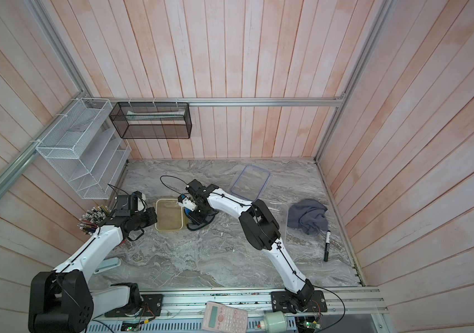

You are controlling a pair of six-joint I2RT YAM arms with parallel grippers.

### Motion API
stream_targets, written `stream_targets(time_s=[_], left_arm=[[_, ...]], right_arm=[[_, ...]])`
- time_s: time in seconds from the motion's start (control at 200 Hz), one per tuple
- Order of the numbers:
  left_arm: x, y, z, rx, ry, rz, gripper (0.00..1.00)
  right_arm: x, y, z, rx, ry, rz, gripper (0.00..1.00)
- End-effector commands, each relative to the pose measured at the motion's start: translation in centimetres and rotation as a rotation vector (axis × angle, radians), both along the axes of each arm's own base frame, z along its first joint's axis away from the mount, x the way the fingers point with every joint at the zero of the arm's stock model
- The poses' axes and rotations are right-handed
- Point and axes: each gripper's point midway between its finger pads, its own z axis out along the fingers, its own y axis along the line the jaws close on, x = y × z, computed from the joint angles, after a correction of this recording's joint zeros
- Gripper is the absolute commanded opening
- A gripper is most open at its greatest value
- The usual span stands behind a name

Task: Wipe the insides of the lunch boxes
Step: Wipe the dirt inside the lunch box.

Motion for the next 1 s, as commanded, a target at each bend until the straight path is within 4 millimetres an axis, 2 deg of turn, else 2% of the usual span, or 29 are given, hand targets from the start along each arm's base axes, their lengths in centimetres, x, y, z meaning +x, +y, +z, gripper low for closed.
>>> stream_targets(time_s=[0.0,0.19,0.3,0.475,0.565,0.66,0.91,0.99], left_arm=[[1.5,2.3,2.6,0.091,-0.083,0.065,0.02],[1.3,2.3,2.7,0.106,-0.076,0.046,0.02],[1.2,2.4,2.6,0.114,-0.07,0.038,0.02],[0.9,2.2,2.6,0.107,-0.065,0.026,0.02],[0.8,1.5,2.5,0.074,-0.069,0.006,0.02],[0.6,0.6,2.1,0.035,-0.066,-0.017,0.02],[-0.1,-1.7,0.7,-0.041,-0.042,-0.075,0.01],[-0.1,-2.7,0.3,-0.054,-0.035,-0.104,0.02]], right_arm=[[0.2,-6.6,-3.3,-0.254,0.01,-0.071,0.0],[4.4,-10.5,-3.8,-0.399,-0.126,-0.178,0.0],[7.2,-10.8,-3.4,-0.428,-0.209,-0.243,0.0],[11.3,-7.2,-1.2,-0.346,-0.318,-0.325,0.0],[13.1,-5.2,0.1,-0.295,-0.369,-0.361,0.0],[14.6,-4.0,0.9,-0.238,-0.402,-0.418,0.0],[16.6,-2.1,2.0,-0.073,-0.414,-0.55,0.01],[16.9,-0.9,2.5,0.002,-0.391,-0.568,0.02]])
